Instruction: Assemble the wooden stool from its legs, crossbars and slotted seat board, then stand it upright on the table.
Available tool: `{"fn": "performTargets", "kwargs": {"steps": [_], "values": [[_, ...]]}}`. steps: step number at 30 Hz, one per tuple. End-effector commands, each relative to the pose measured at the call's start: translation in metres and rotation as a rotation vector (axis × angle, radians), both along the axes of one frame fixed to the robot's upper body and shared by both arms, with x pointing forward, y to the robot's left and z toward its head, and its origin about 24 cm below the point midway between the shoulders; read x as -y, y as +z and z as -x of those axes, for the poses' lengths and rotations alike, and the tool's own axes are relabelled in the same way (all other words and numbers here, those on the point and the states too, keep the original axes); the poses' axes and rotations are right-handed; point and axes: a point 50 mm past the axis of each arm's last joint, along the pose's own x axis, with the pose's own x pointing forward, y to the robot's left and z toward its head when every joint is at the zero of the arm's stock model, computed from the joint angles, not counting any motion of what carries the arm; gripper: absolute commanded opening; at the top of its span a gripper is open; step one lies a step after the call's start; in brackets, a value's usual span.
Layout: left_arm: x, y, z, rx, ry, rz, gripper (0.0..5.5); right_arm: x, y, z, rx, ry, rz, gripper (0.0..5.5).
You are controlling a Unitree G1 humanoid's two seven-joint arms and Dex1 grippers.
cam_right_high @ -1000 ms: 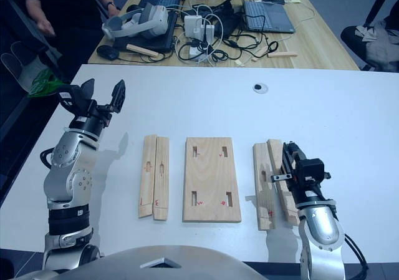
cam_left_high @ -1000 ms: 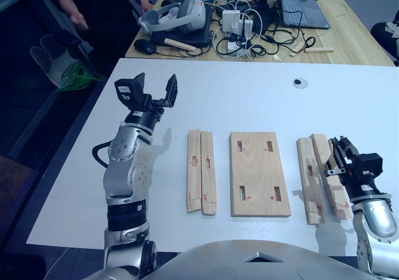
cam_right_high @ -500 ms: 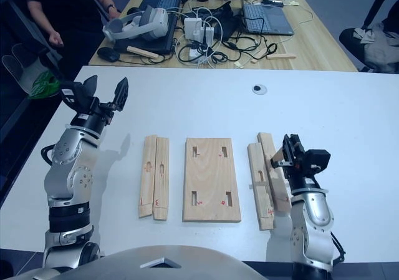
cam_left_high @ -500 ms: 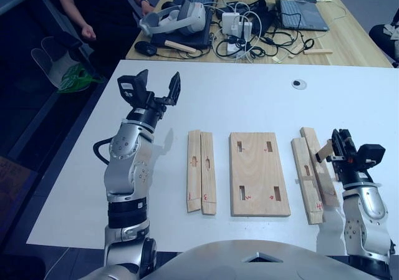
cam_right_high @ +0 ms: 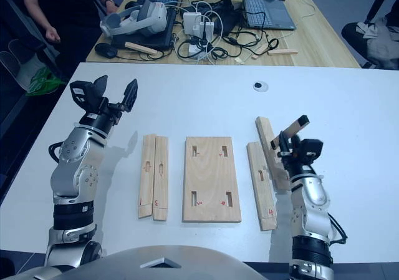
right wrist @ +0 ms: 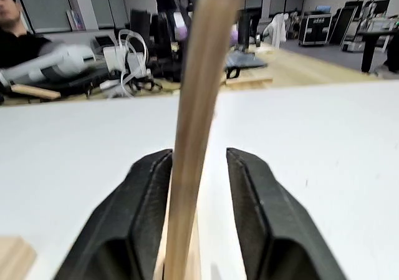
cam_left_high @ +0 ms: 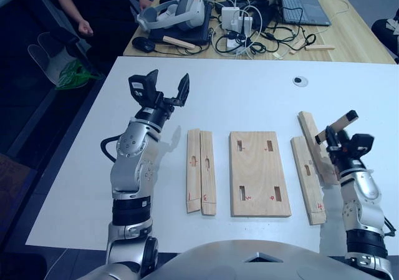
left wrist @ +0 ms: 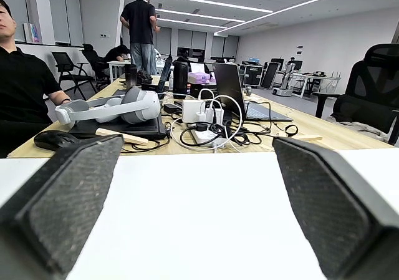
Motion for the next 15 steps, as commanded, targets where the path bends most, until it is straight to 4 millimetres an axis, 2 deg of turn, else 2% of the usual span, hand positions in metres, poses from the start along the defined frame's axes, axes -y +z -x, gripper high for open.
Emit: {"fn": "performTargets", "kwargs": {"steps": [1, 2, 5, 6, 7, 8, 9, 12, 13, 14, 15], "values": [[0.004, -0.005, 0.004, -0.008, 0.010, 0.002, 4.41, -0.008, 0.067, -0.022, 0.190, 0.014, -0.003, 2.18], [0.005, -0.006, 0.004, -0.011, 0.012, 0.005, 4.41, -0.010, 0.085, -0.028, 0.243, 0.011, -0.014, 2.40], [0.008, -0.009, 0.004, -0.013, 0.015, 0.013, 4.41, -0.008, 0.125, -0.043, 0.341, -0.037, -0.060, 2.44], [0.009, -0.009, 0.004, -0.012, 0.016, 0.015, 4.41, -0.007, 0.132, -0.047, 0.335, -0.052, -0.074, 2.44], [0.009, -0.010, 0.004, -0.011, 0.020, 0.019, 4.41, -0.008, 0.128, -0.054, 0.268, -0.034, -0.093, 2.44], [0.009, -0.010, 0.004, -0.010, 0.024, 0.021, 4.41, -0.011, 0.114, -0.060, 0.158, 0.001, -0.107, 2.44], [0.010, -0.010, 0.004, -0.009, 0.024, 0.024, 4.41, -0.014, 0.091, -0.061, 0.024, 0.029, -0.082, 2.44], [0.011, -0.011, 0.002, -0.006, 0.025, 0.030, 4.41, -0.020, 0.013, -0.041, -0.356, 0.071, -0.056, 2.44], [0.011, -0.011, 0.002, -0.007, 0.028, 0.032, 4.41, -0.020, -0.005, -0.033, -0.450, 0.067, -0.077, 2.44], [0.011, -0.011, 0.002, -0.007, 0.029, 0.032, 4.41, -0.021, -0.014, -0.028, -0.486, 0.061, -0.078, 2.44], [0.011, -0.011, 0.003, -0.009, 0.030, 0.033, 4.41, -0.021, -0.014, -0.028, -0.477, 0.055, -0.087, 2.44]]}}
